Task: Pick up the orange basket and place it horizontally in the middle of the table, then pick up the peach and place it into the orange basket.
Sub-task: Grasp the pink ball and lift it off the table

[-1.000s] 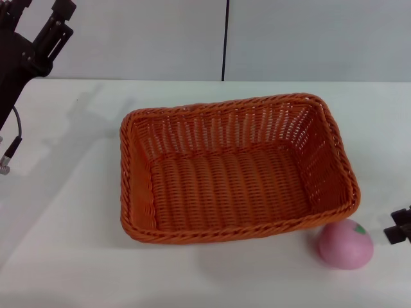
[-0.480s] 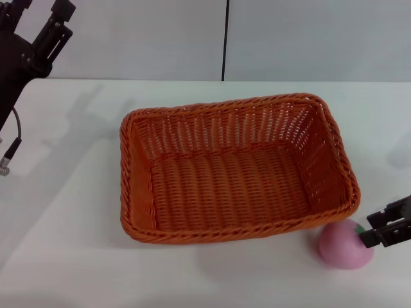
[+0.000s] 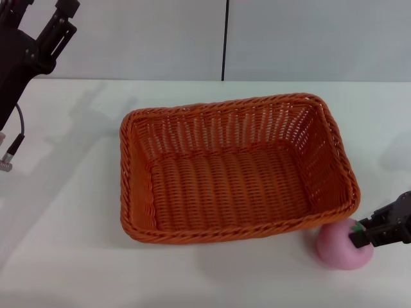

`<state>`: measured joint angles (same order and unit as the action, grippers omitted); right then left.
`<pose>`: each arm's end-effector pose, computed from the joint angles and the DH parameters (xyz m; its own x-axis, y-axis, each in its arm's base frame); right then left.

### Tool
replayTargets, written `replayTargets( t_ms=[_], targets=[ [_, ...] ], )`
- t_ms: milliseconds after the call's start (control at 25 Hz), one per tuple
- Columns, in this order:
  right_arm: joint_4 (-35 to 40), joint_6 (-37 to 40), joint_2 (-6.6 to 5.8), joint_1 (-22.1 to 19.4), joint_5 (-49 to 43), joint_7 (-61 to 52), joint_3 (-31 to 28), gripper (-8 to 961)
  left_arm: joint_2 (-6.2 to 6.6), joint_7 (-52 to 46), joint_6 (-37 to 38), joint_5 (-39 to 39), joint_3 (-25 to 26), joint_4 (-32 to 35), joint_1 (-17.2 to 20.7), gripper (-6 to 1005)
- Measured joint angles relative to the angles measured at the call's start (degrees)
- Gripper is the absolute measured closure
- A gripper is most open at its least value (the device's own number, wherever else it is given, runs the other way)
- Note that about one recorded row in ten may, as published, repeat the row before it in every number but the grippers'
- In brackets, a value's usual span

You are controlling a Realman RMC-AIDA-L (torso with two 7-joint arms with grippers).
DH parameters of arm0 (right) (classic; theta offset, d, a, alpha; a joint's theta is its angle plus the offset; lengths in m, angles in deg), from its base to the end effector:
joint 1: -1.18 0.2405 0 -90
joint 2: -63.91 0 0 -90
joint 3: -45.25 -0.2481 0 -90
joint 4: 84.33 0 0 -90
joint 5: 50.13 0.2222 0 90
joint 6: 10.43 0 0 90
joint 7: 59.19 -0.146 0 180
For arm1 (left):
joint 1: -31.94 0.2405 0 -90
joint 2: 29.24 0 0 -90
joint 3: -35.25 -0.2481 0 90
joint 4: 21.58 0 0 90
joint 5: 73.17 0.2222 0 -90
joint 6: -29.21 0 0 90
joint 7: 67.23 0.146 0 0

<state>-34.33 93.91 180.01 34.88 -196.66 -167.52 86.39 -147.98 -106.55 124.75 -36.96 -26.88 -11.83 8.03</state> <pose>0.2849 0.3133 0.0380 0.7132 -0.6977 0.0676 -0.6988 -0.7152 -0.0096 -0.2747 0.3115 0.0274 0.3573 -0.2692 0.8944 0.6769 -0.5852 -0.4465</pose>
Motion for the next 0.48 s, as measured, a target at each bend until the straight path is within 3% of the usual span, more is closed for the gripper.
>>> replayTargets(
  t_ms=[160,400,480],
  targets=[
    [0.32,1.18,0.06,0.05,0.24,0.17,-0.01,660,0.0,0.03,-0.28,0.0,0.03,-0.05,-0.2,173],
    [4.05,4.66,0.01,-1.9,0.33,0.17,-0.7,719,0.0,0.03,-0.56,0.0,0.46,-0.08,-0.55,172],
    [7.16,6.51,-0.71,-4.06,0.4,-0.18,-2.35,738,0.09,0.08,-0.66,0.0,0.95,-0.05,-0.95,172]
  ],
)
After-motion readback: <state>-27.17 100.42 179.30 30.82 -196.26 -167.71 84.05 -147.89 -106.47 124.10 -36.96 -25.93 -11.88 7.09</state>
